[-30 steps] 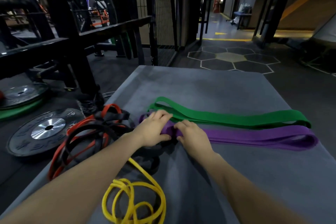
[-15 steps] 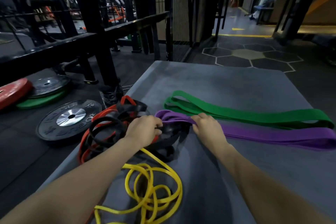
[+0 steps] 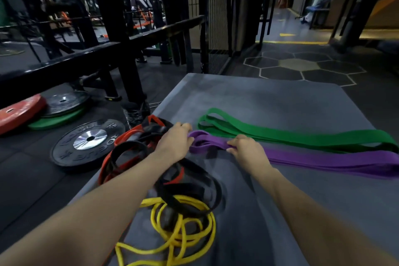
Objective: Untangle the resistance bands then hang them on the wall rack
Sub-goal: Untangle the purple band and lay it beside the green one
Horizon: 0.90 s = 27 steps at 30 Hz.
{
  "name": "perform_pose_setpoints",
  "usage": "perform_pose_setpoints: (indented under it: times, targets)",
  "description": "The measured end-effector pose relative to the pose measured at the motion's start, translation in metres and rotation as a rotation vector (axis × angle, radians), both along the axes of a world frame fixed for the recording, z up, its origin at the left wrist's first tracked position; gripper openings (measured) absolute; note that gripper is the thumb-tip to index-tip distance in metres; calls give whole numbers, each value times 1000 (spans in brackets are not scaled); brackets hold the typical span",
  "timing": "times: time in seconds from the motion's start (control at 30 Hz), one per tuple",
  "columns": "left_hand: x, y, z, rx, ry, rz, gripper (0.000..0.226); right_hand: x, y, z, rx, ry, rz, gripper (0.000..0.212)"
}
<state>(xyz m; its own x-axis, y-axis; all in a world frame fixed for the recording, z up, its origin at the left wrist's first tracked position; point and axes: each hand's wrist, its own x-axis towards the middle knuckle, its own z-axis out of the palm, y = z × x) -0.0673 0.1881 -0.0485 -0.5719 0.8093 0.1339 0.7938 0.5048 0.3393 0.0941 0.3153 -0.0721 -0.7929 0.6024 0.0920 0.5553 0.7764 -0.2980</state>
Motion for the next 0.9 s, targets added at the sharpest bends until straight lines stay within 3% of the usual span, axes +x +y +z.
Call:
perform_pose_setpoints:
  times: [0.13, 0.23, 0.4, 0.67, 0.9]
  targets:
    - [-8, 27, -9, -40, -24, -40, 41, -1, 4, 1, 8, 3, 4, 33]
    - [-6, 31, -13, -96, 29, -183, 40, 1, 4, -2, 35, 0, 15, 36]
    - [-7, 27, -8, -150, 152, -228, 39, 0, 6, -1, 41, 15, 9, 34]
    - [-8, 34, -4, -62, -126, -116, 32, 0, 6, -4, -16, 71, -17, 30]
    - [-14, 39, -3, -222, -78, -116, 40, 0, 7, -5, -21, 85, -33, 31]
